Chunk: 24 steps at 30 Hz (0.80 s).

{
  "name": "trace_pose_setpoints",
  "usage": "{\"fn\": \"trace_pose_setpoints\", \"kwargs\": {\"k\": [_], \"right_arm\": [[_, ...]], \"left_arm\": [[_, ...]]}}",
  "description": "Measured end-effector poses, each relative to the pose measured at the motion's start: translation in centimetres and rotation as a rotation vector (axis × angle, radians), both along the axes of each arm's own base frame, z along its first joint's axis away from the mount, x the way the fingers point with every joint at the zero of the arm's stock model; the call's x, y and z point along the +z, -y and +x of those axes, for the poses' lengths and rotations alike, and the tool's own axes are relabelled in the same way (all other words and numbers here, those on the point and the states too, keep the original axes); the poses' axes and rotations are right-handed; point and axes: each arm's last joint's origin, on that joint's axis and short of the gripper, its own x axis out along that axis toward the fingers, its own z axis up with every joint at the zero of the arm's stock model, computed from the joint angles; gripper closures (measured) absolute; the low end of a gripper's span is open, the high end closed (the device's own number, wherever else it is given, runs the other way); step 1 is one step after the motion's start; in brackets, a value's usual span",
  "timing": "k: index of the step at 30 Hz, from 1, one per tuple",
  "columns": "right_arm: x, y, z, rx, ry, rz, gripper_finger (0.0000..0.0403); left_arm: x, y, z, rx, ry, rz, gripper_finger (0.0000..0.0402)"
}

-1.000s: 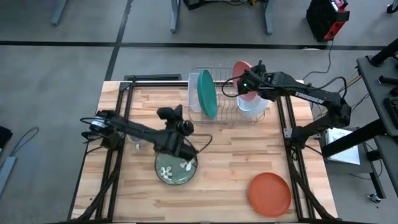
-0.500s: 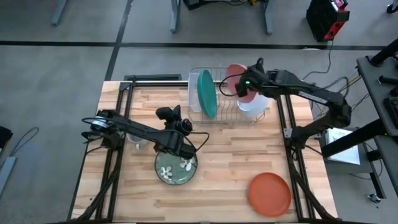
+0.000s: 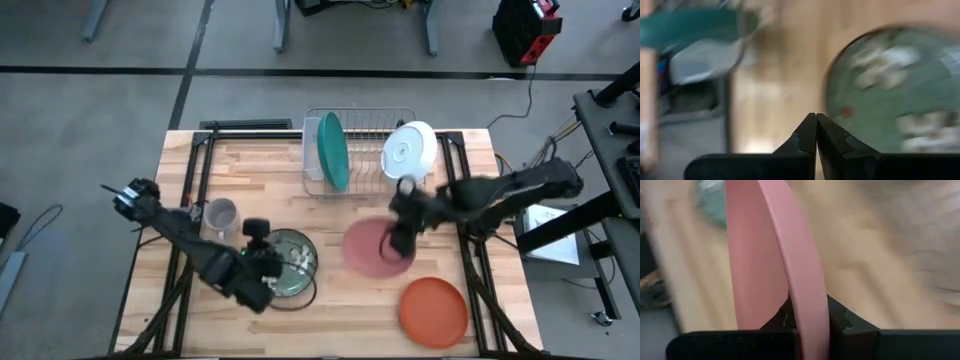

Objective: Sort dishes
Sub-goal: Put the pink plate in the dish rack

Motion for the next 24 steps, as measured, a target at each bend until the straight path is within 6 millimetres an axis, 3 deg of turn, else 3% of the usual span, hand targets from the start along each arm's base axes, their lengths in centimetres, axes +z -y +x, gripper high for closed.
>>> {"fn": "trace_pose_setpoints", "kwargs": {"k": [5, 9, 13, 17, 24], "right_arm": [[-5.5, -4.2, 2.5, 0.119, 0.123, 0.086, 0.0384], [-9.4, -6.4, 4.5, 0.172, 0.194, 0.176, 0.0384], [-12.8, -7.5, 5.9, 0.171, 0.143, 0.203, 0.0384], [-15.4, -8.3, 6.7, 0.155, 0.061, 0.243, 0.0384], [-17.6, -8.8, 7.7, 0.158, -0.011, 0.272, 0.035]], "left_arm": [[0.0, 1.7, -0.5, -0.104, 0.027, -0.151, 0.0401], [-2.5, 1.5, -0.2, -0.128, 0.012, -0.137, 0.0401], [-5.0, 1.3, -0.5, -0.116, -0.007, -0.128, 0.0401], [-7.2, 0.9, -1.1, -0.047, -0.004, -0.138, 0.0401], [-11.0, 0.5, -1.6, -0.032, 0.043, -0.195, 0.0401]]}}
